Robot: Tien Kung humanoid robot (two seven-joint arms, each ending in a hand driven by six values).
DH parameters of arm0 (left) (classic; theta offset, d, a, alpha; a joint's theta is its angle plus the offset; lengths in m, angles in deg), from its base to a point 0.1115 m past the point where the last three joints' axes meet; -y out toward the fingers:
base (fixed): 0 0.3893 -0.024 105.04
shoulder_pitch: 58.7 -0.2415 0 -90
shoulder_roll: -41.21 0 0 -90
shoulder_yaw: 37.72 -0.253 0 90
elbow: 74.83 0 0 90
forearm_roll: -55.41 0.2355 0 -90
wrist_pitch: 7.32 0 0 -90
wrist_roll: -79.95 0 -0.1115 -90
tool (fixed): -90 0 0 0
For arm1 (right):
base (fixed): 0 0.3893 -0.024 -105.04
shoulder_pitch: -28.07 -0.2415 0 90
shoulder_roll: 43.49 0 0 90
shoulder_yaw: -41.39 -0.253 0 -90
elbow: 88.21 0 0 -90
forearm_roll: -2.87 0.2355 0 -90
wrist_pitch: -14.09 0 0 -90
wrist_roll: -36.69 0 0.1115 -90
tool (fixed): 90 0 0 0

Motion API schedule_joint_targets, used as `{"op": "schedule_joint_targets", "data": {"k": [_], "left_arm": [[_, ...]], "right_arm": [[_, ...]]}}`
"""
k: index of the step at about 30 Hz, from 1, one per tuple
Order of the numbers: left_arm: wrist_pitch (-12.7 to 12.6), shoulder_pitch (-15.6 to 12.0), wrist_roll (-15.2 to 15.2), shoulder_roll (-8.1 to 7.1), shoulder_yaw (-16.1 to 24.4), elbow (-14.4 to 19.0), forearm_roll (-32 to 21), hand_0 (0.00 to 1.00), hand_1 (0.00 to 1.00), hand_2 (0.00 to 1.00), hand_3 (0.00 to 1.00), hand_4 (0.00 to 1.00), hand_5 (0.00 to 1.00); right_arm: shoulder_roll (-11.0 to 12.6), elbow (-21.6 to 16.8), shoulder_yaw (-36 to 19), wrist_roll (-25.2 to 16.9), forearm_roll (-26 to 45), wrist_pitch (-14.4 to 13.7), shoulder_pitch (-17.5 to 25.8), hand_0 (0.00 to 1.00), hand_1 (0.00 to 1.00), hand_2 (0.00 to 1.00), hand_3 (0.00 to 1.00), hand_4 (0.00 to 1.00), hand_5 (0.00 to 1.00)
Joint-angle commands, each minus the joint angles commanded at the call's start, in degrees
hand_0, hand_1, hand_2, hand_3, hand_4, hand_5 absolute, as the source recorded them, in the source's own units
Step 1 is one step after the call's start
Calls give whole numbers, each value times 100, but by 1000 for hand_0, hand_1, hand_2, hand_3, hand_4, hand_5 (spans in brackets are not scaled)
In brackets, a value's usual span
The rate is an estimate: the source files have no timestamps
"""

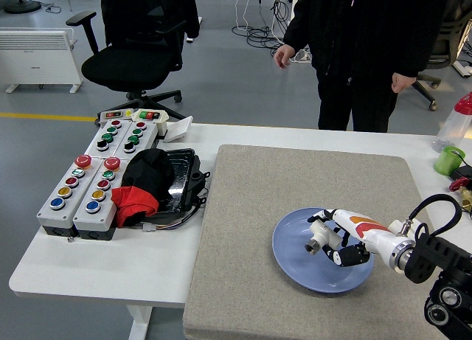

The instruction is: Pick pipe place plate twice

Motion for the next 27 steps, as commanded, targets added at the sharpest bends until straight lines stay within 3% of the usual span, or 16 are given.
{"op": "schedule_joint_targets", "data": {"k": [20, 21, 26, 27], "left_arm": [[5, 60, 37, -21, -91, 30, -97, 653, 630, 631, 553, 392, 998], [4, 61, 38, -22, -93, 30, -100, 654, 629, 631, 553, 391, 998], [-11, 79, 40, -21, -107, 31, -130, 654, 629, 631, 553, 391, 998], [-11, 79, 41, -20, -109, 32, -131, 654, 629, 632, 554, 392, 998]], "right_arm": [[-498, 824, 440, 16, 58, 10, -450, 544, 581, 603, 636, 428, 56], [-502, 833, 443, 16, 57, 9, -454, 641, 646, 662, 719, 449, 53], [-565, 927, 456, 59, 18, 46, -503, 641, 646, 662, 719, 449, 53], [-571, 942, 456, 78, 3, 76, -506, 760, 735, 804, 787, 527, 106]]}}
